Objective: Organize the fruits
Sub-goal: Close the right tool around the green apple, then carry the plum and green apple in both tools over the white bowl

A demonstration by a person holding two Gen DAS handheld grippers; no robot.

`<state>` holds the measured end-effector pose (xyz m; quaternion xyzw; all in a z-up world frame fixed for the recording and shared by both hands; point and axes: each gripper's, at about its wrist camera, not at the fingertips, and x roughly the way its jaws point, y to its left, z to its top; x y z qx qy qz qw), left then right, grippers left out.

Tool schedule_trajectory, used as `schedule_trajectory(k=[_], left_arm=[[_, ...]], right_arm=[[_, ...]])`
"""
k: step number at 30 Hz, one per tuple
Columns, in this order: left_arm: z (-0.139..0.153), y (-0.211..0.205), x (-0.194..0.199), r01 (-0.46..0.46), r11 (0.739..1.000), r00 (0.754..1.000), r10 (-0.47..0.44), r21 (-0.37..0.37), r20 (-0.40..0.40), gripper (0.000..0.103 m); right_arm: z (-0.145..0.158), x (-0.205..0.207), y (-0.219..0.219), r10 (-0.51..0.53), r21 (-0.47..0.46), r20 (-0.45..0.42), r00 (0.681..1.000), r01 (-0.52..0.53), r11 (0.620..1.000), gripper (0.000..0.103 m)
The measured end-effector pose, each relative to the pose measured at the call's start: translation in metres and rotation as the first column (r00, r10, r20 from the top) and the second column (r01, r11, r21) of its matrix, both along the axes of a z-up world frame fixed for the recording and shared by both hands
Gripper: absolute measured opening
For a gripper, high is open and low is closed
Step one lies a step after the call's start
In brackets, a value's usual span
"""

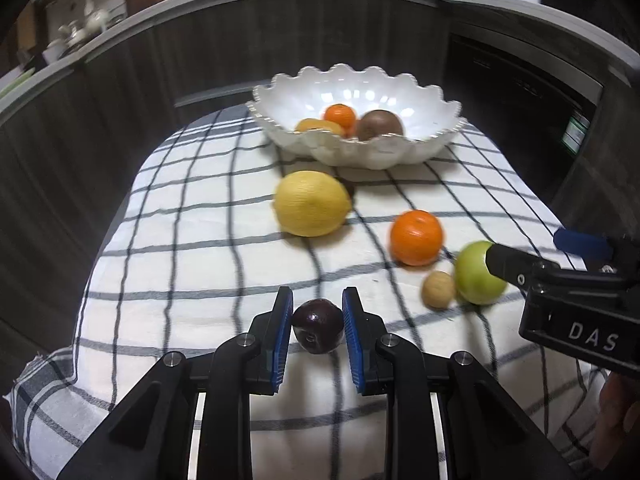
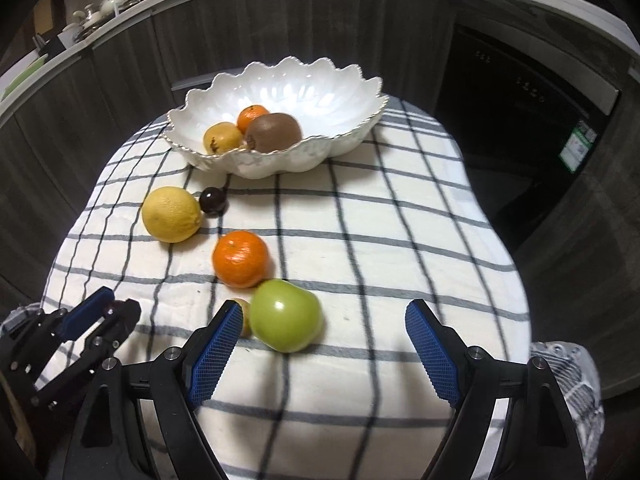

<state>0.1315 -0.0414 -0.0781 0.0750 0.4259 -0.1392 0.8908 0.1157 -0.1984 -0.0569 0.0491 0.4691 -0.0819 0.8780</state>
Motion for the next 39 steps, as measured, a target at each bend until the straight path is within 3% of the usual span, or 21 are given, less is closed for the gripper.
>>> schedule_trajectory(k=[6,12,17,26,39], left_arm=[[0.002,0.008,0.005,-0.030,1.000,0.999,0.031,-0.008,0.008,0.026],[0.000,0.010,0.008,-0.043,0.999,0.999,0.043,-0.011,0.001,0.026],[-0.001,0.011,0.009,-0.044,0.999,0.999,0.044,-0.011,-0.001,0.026],[0.000,0.010,0.009,-0.039,0.999,0.999,0.039,-0.010,0.004,0.026],[0.017,0.006,0.013,-0.038,0.998,0.999,0.039,-0.040,0.015,0.026]], right_arm=[[-0.014,0.017,0.004,-0.003,0.036,-0.029,1.000,0.004,0.999,0.068],[-0.029,0.025,0.006,-0.009,0.066,-0.066,0.998,0.013,0.998,0.063],[-0.036,0.028,0.006,-0.004,0.098,-0.074,0.997,0.011,0.995,0.051],[-0.034,0.026,0.005,0.007,0.110,-0.065,0.998,0.000,0.994,0.050],[-0.003,0.025,0.003,0.022,0.087,0.020,1.000,-0.023,0.996,0.050]])
